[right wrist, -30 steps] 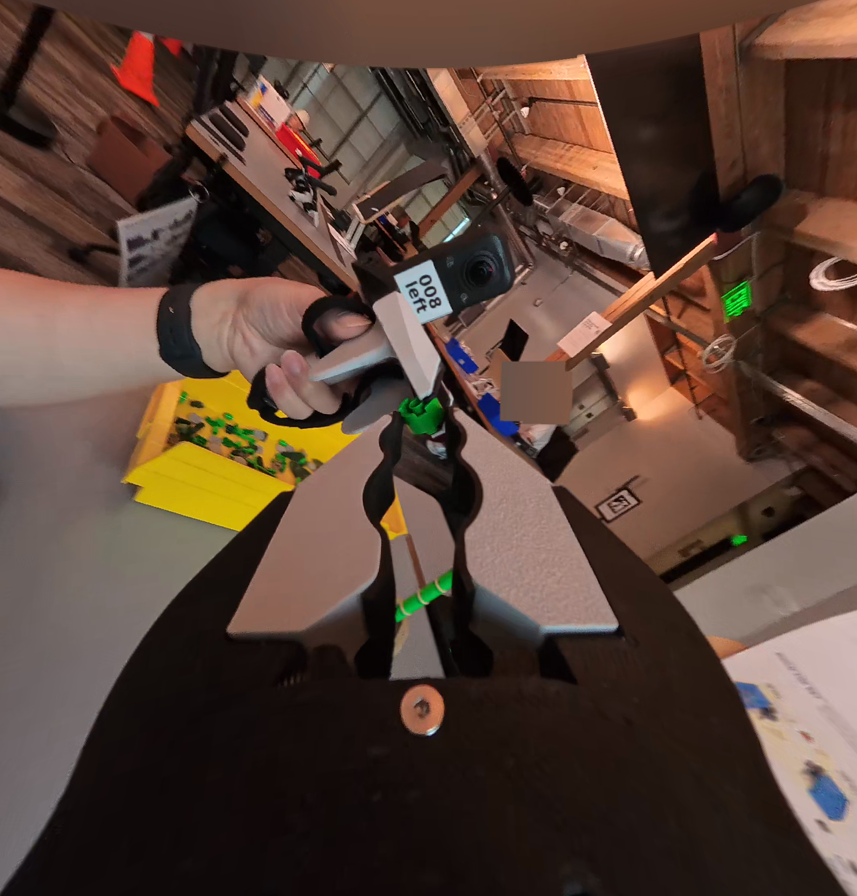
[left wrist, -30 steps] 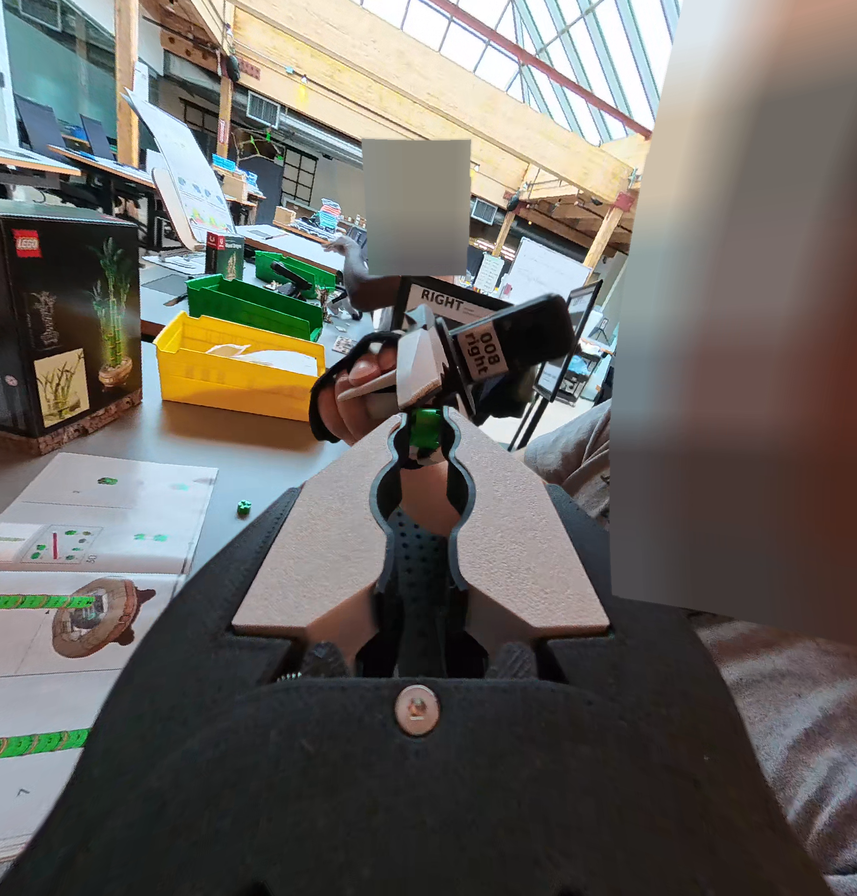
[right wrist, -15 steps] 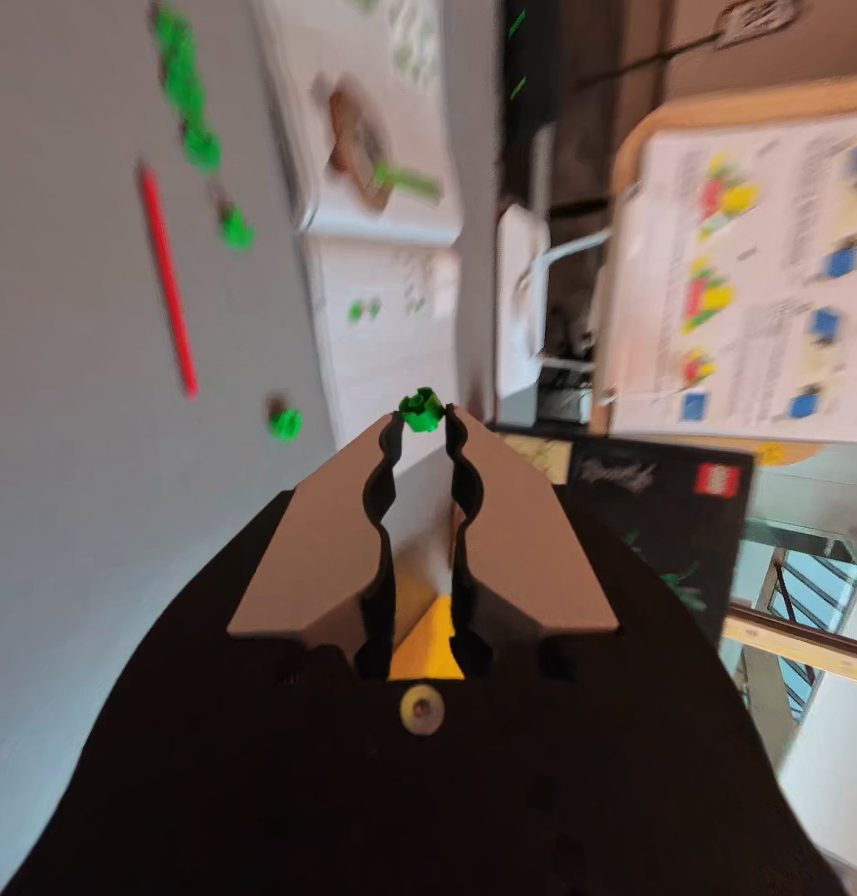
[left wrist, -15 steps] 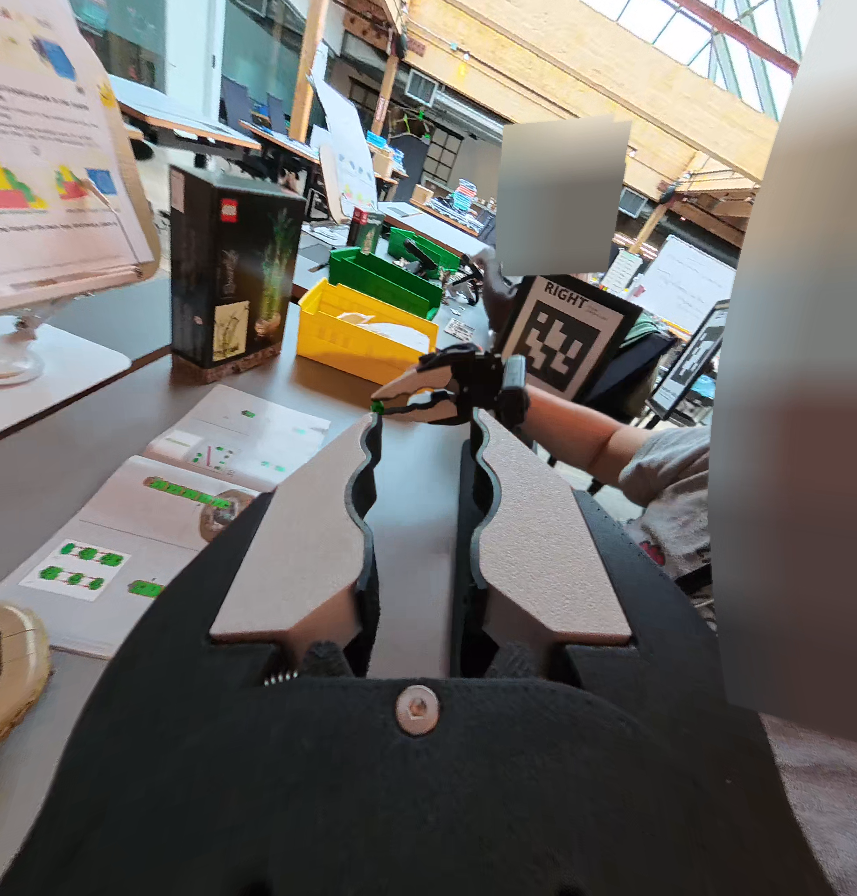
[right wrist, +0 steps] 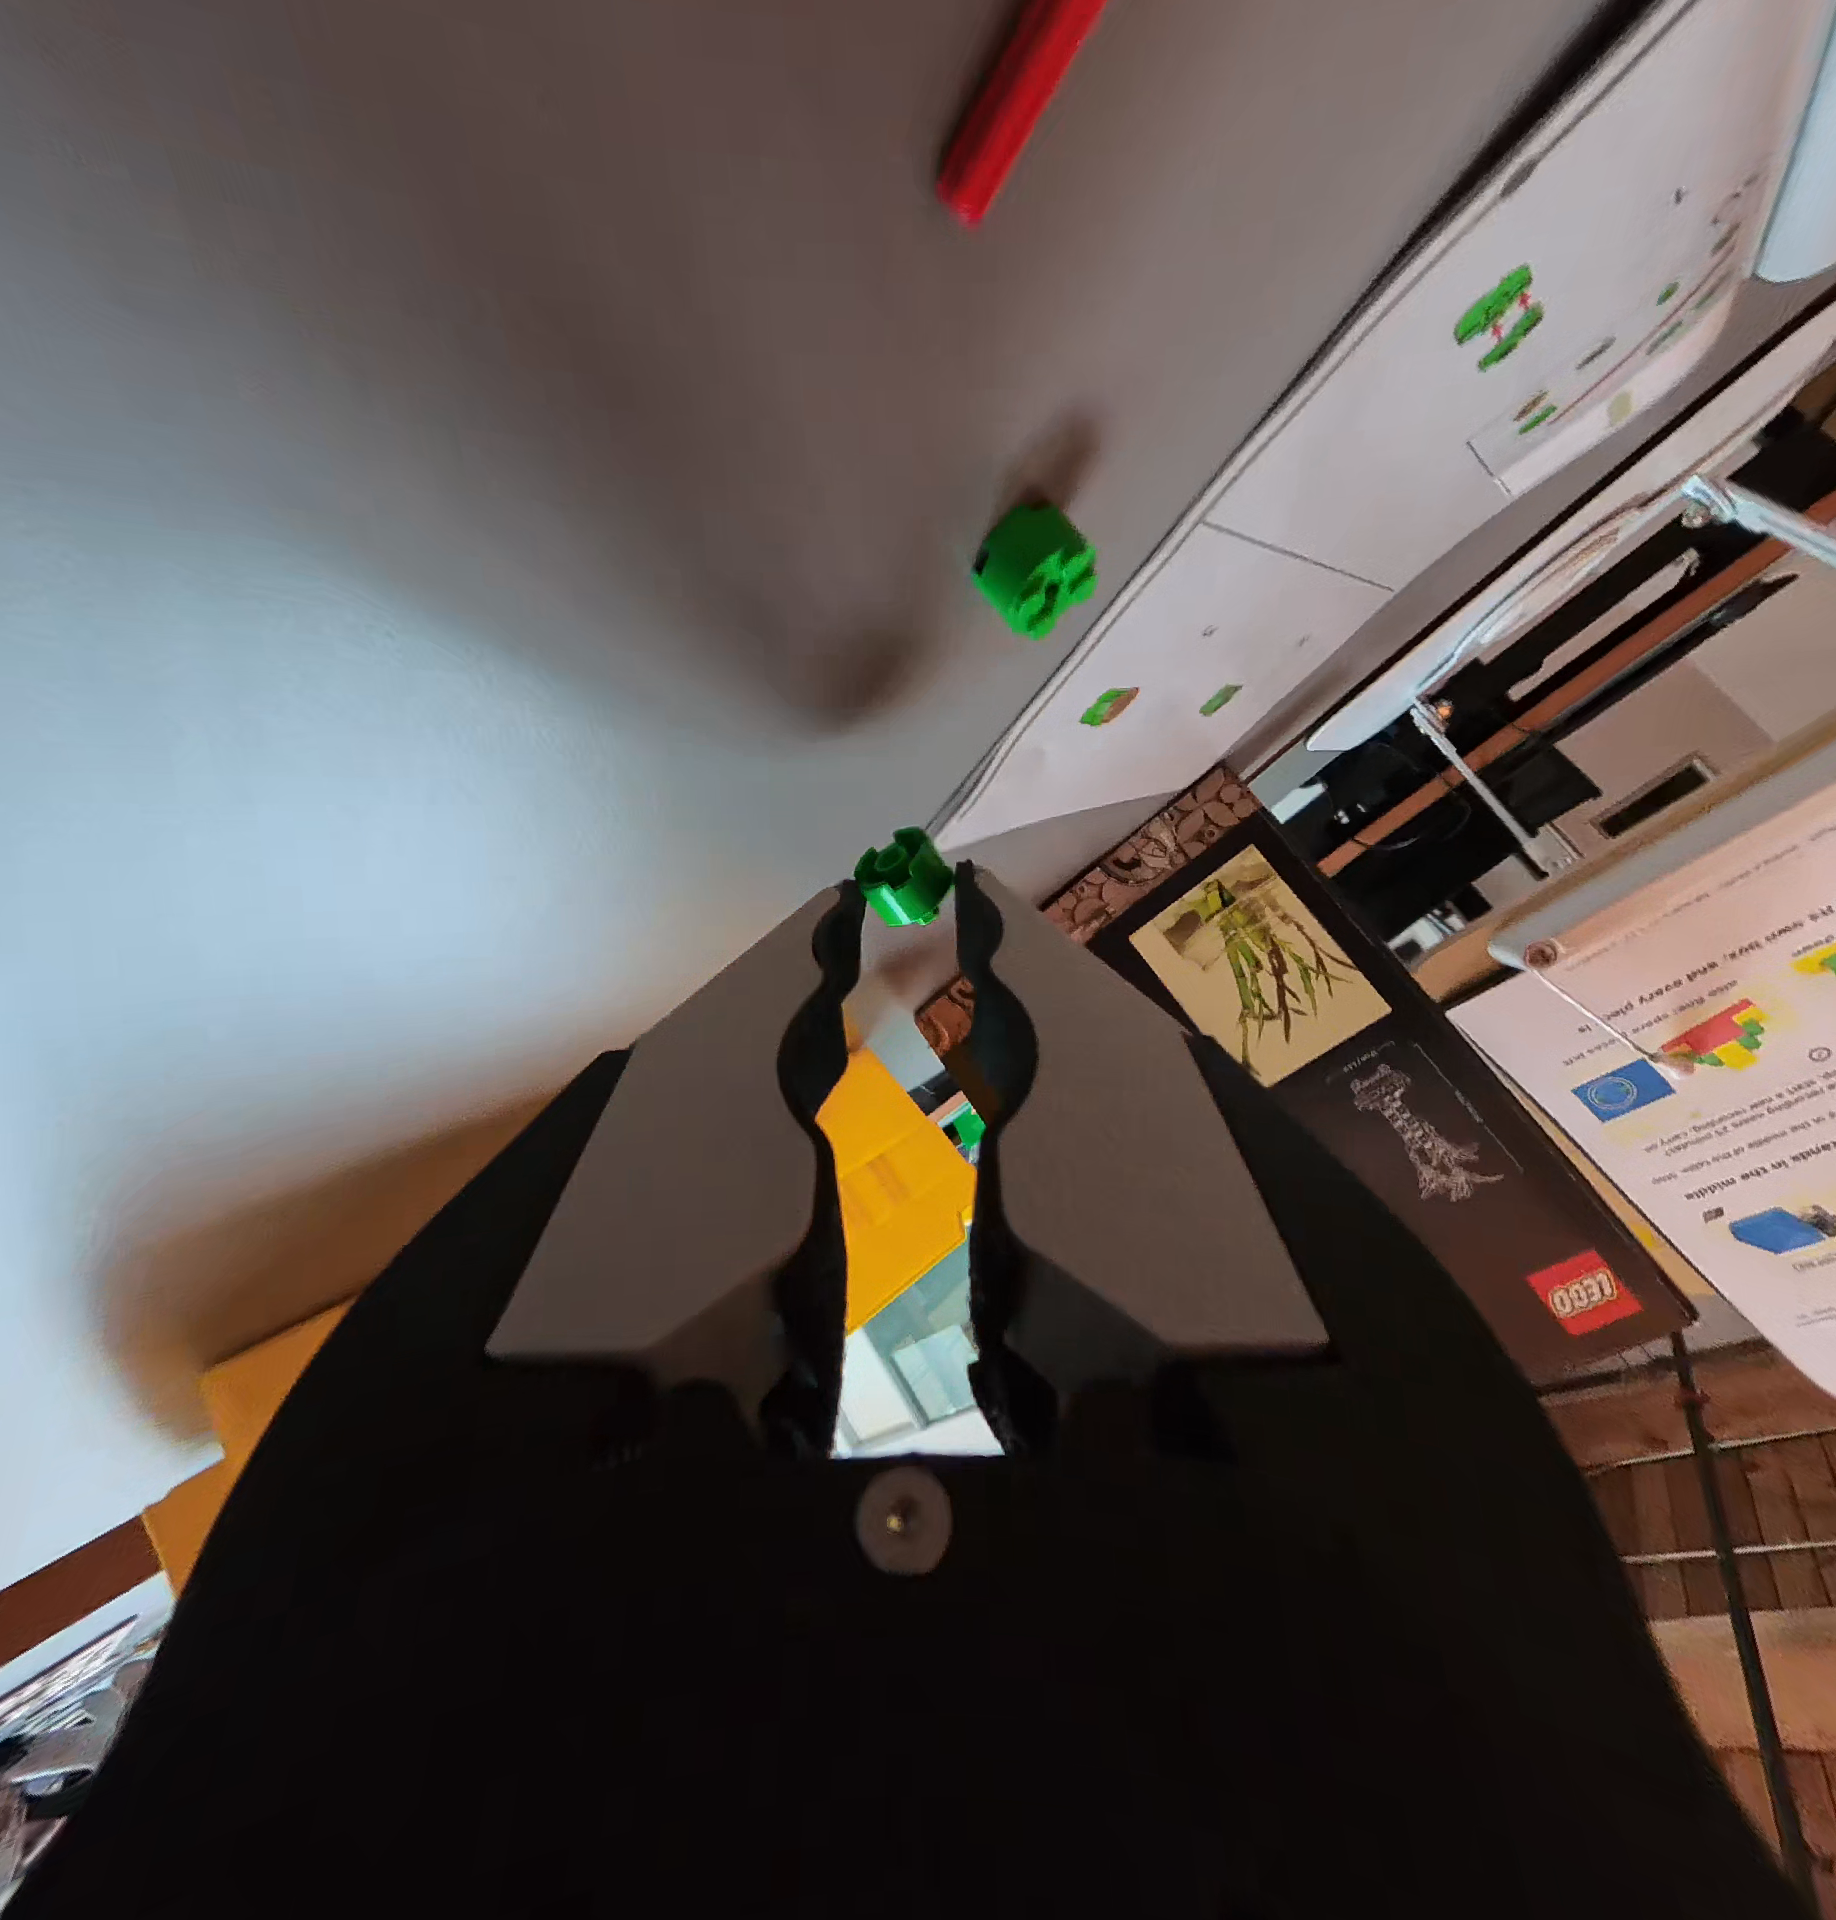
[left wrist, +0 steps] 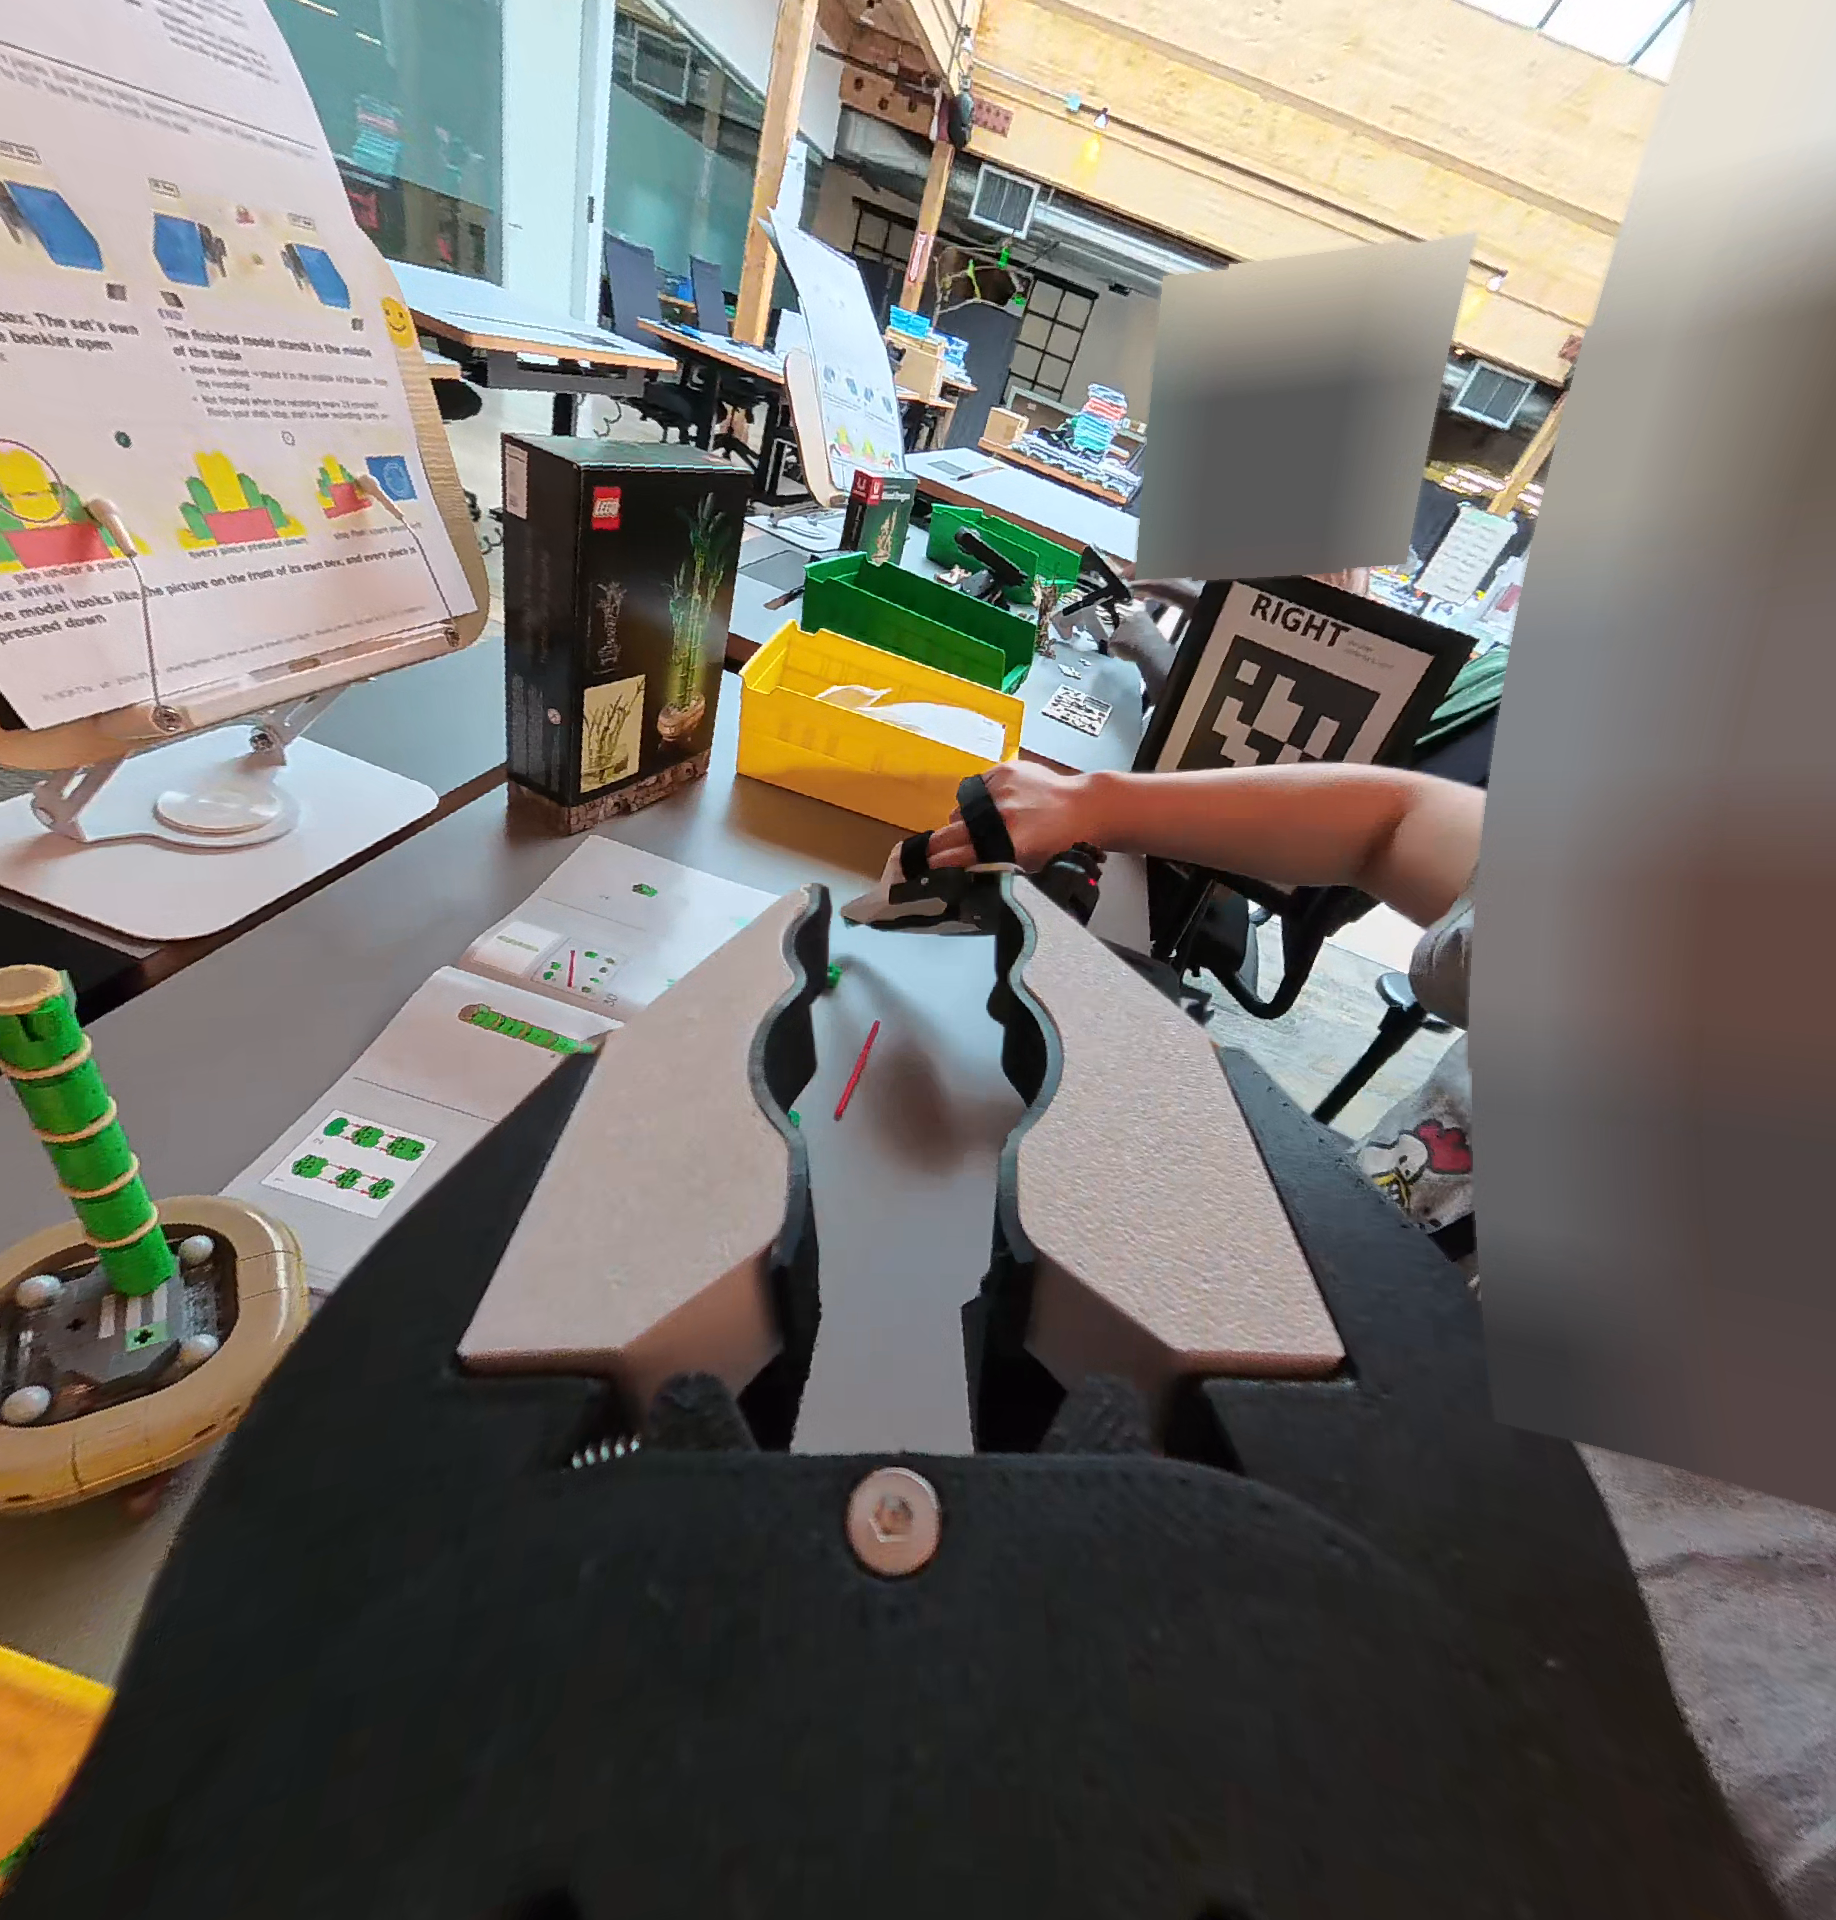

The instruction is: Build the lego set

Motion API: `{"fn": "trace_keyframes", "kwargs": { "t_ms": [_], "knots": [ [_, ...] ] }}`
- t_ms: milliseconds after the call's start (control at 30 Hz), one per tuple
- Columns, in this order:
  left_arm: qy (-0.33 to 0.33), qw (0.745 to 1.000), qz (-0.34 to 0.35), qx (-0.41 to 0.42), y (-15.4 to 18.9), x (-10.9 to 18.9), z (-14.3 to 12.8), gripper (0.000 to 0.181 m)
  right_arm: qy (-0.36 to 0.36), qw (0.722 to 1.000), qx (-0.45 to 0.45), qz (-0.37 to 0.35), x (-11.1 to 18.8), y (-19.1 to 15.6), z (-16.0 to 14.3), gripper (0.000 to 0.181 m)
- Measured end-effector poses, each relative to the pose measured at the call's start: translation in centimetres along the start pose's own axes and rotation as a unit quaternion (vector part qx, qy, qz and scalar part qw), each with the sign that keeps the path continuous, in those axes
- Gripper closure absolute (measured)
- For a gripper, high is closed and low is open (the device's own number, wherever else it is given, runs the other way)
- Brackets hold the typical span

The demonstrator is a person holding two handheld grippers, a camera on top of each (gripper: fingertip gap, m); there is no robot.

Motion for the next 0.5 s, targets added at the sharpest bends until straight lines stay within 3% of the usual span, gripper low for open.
{"fn": "trace_keyframes", "kwargs": {
  "t_ms": [500],
  "knots": [
    [-0.013,1.0,-0.004,0.023,-1.4,0.0,-0.3,0.151,-0.007,1.0,0.027,-0.003,0.0,-0.2,2.5,0.157]
  ]
}}
Point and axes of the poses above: each gripper's, where its closed fingertips meet, x back along the fingers, z out of its top, y = z × x across the jaws, the point moved 8 cm from there along x, back along the fingers, and after that the axes turned 9 degrees about z, right-handed, at the moved point
